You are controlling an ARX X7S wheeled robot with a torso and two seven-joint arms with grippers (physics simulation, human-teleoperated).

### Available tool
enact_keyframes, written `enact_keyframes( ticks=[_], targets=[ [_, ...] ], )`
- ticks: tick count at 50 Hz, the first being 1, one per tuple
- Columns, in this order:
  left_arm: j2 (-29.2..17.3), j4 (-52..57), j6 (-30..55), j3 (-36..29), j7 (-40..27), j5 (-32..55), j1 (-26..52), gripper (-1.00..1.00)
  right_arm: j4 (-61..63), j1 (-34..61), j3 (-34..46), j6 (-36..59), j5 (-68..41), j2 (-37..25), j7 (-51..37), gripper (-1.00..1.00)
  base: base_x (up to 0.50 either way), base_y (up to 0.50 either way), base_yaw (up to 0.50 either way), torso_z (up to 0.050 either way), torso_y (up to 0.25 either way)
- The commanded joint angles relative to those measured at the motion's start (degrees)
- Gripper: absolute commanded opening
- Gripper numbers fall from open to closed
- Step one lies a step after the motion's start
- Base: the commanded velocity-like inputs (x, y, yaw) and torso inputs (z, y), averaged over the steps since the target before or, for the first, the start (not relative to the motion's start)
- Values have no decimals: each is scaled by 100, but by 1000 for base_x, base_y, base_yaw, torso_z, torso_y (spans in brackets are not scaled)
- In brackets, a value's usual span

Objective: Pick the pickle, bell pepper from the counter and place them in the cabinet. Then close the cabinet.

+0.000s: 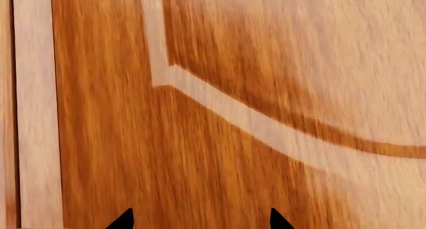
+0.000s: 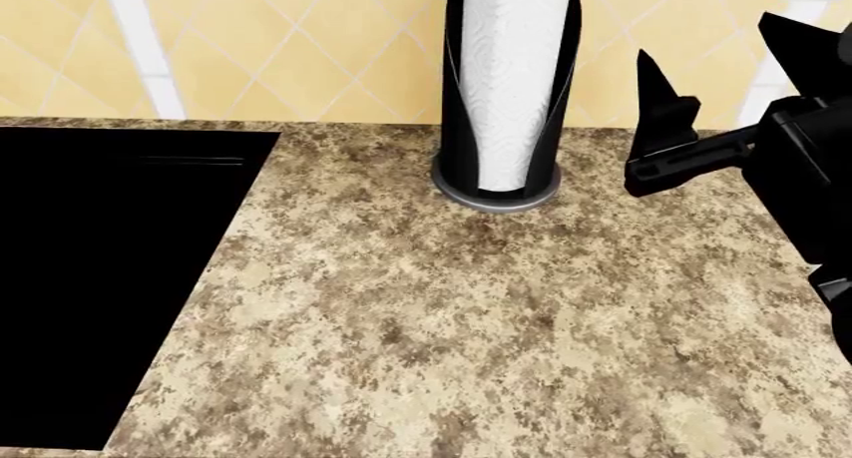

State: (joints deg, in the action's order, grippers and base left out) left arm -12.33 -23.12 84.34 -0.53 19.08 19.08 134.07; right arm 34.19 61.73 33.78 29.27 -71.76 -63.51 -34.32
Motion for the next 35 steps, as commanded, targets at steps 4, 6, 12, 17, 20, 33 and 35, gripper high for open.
enact_keyframes(
  ticks=[4, 6, 12, 17, 20, 33, 35],
  targets=[
    [645, 91, -56, 299, 1080, 1009, 93, 100, -1, -23, 4, 28, -27, 13, -42, 100, 0, 0, 0, 3, 0],
    [645, 115, -67, 272, 1154, 964, 93, 100, 2, -37, -1, 15, -20, 7, -43, 100, 0, 0, 0, 0, 0],
    [928, 97, -415, 68, 2867, -591, 93, 100, 64, -124, -58, -87, -40, -57, -91, 100, 0, 0, 0, 0, 0],
    [1215, -305, -834, 28, 3797, -1542, 93, 100, 136, -204, -92, -160, -37, -130, -111, 100, 0, 0, 0, 2, 0],
    [1230, -550, -1132, -182, 3969, -1619, 93, 100, 128, -268, -103, -221, -2, -152, -96, 100, 0, 0, 0, 0, 0],
    [1232, -1432, -1850, -758, 4281, -1387, 93, 100, 138, -337, -119, -287, 29, -144, -96, 100, 0, 0, 0, 0, 0],
    [1232, -1530, -1908, -842, 4314, -1356, 93, 100, 144, -325, -122, -280, 21, -138, -98, 100, 0, 0, 0, 0, 0]
  ],
)
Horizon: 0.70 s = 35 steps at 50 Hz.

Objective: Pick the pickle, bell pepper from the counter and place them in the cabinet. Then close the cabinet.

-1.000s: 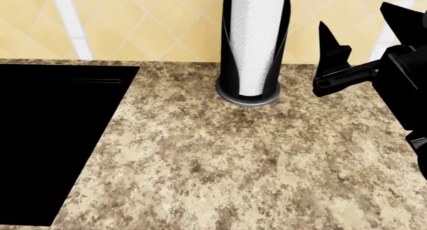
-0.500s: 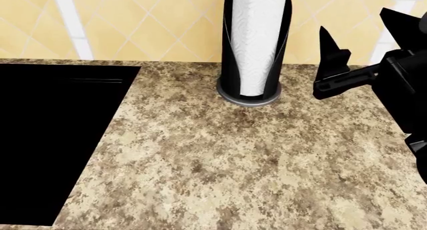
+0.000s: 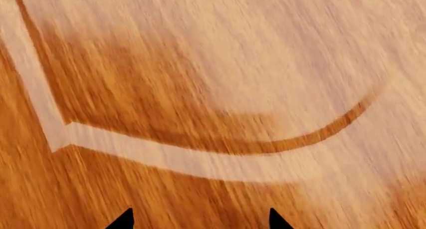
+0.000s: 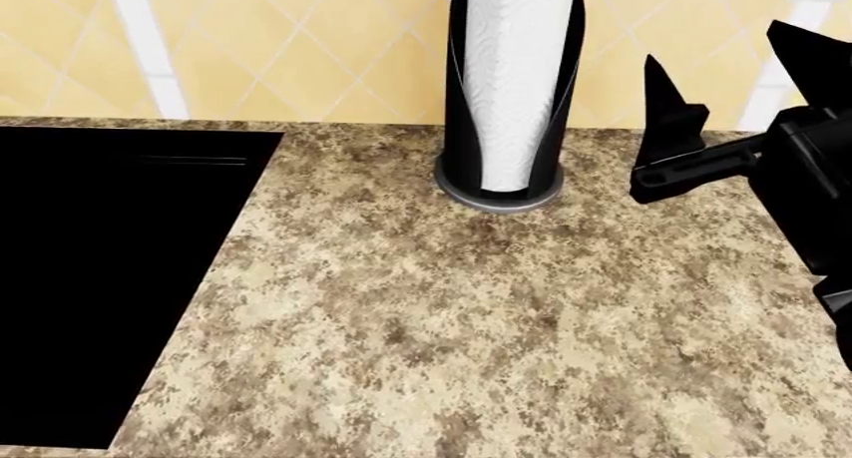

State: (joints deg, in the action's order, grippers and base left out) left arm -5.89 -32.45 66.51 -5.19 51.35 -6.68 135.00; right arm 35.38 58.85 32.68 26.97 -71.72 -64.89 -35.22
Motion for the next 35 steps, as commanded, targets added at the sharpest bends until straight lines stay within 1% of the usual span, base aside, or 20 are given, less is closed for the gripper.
enact_keyframes(
  ticks=[1, 12, 18, 24, 35],
  targets=[
    [588, -656, -162, -449, 1122, 1225, 0, 100, 11, -63, -9, -76, 47, 4, 11, 100, 0, 0, 0, 0, 0],
    [589, -1226, -468, -1216, 1436, 1296, 0, 100, 29, -58, -23, -80, 42, 30, -3, 100, 1, -2, -3, 0, 0],
    [589, -1408, -589, -1874, 1563, 1152, 0, 100, 31, -69, -37, -94, 38, 24, 1, 100, 4, -5, -8, 0, 0],
    [589, -1525, -708, -2477, 1415, 932, 0, 100, 42, -64, -56, -91, 17, 5, 5, 100, 2, -5, -7, 0, 0],
    [589, -1756, -758, -3383, 936, 920, 0, 100, 67, -99, -87, -128, 8, -20, 1, 100, 4, -4, -6, 0, 0]
  ],
)
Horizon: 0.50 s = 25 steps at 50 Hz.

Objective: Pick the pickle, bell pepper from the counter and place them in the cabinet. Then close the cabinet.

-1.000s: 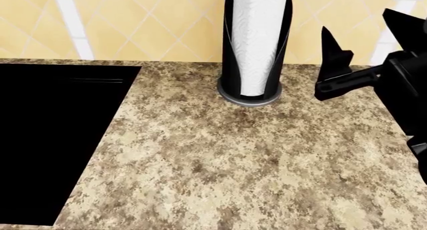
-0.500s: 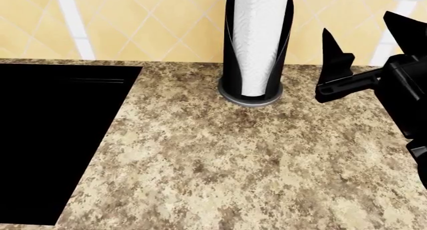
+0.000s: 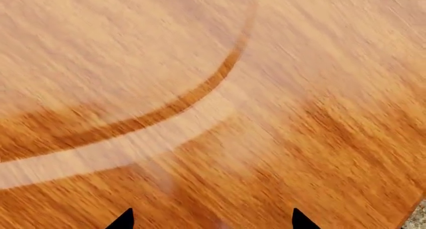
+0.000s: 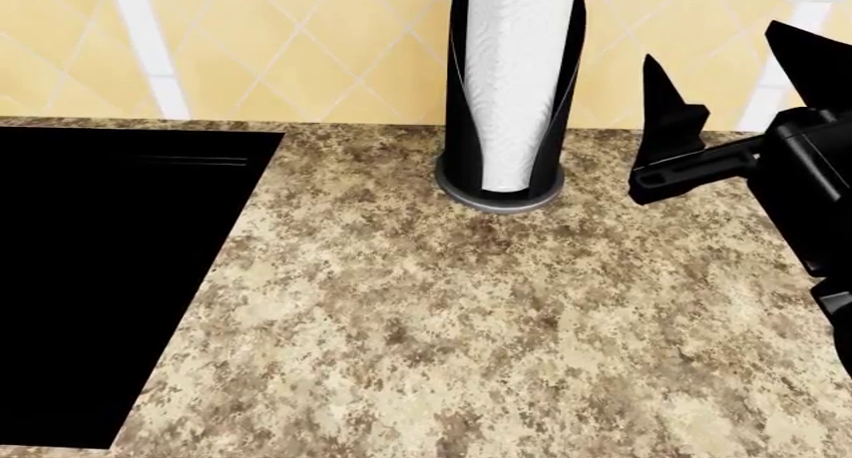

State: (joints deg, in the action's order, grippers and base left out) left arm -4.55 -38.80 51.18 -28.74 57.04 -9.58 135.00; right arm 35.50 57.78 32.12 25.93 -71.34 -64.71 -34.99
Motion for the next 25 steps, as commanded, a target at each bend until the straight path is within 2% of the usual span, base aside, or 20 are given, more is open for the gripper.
enact_keyframes(
  ticks=[1, 6, 25],
  targets=[
    [455, -1147, 776, -1083, 323, 1253, 0, 100, 62, 18, -35, -16, -41, -39, -30, 100, 0, -4, -5, 0, 0],
    [455, -1280, 800, -1428, 122, 1368, 0, 100, 51, -27, -41, -61, -9, -39, -12, 100, 5, -3, -5, 0, 0],
    [455, -1280, 800, -1428, 122, 1368, 0, 100, 101, -26, -82, -55, -67, -38, -77, 100, 4, -2, -3, 0, 0]
  ],
)
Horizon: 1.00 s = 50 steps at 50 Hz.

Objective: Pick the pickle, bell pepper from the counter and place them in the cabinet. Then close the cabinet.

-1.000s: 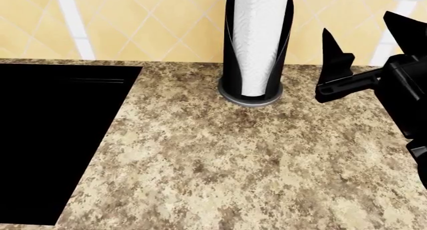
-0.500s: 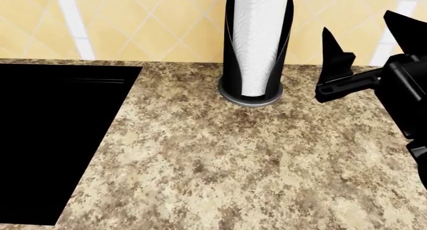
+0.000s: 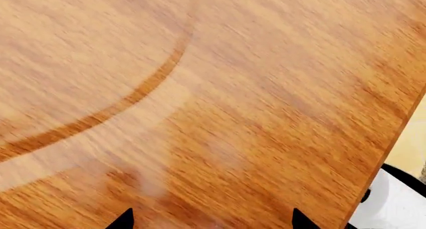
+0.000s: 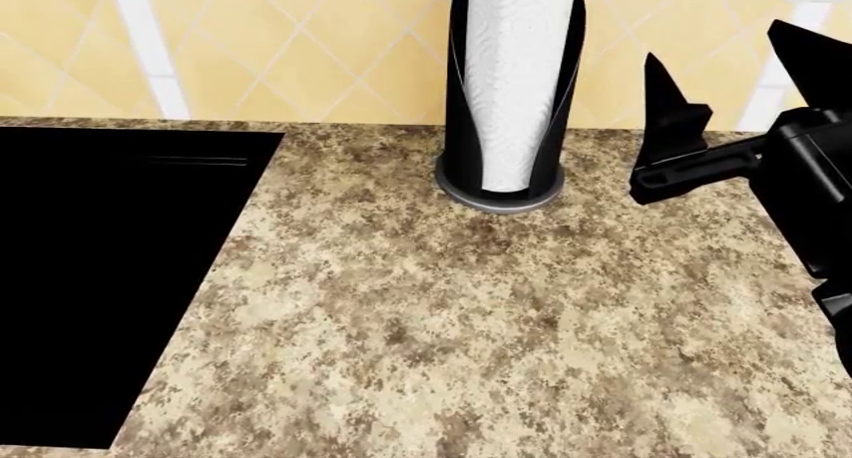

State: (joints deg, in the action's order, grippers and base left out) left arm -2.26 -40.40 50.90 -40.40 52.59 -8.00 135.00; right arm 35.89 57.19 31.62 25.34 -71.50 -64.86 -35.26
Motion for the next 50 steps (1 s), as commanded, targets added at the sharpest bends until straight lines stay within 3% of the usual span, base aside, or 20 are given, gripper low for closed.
enact_keyframes(
  ticks=[1, 24, 43, 50],
  targets=[
    [226, -1121, 828, -262, 567, 1210, 0, 100, 84, 52, -39, 24, -85, -27, -77, 100, 12, -3, -5, 0, 0],
    [226, -1121, 828, -262, 567, 1210, 0, 100, 34, 16, -81, -27, -65, -23, -22, 100, 4, -1, -2, 0, 0],
    [226, -1121, 828, -262, 567, 1210, 0, 100, 61, -100, -139, -126, -69, -93, -23, 100, 7, -3, -6, 0, -94],
    [226, -1121, 828, -262, 567, 1210, 0, 100, 45, -180, -150, -193, -20, -111, 2, 100, 0, -1, -1, 0, 229]
  ],
)
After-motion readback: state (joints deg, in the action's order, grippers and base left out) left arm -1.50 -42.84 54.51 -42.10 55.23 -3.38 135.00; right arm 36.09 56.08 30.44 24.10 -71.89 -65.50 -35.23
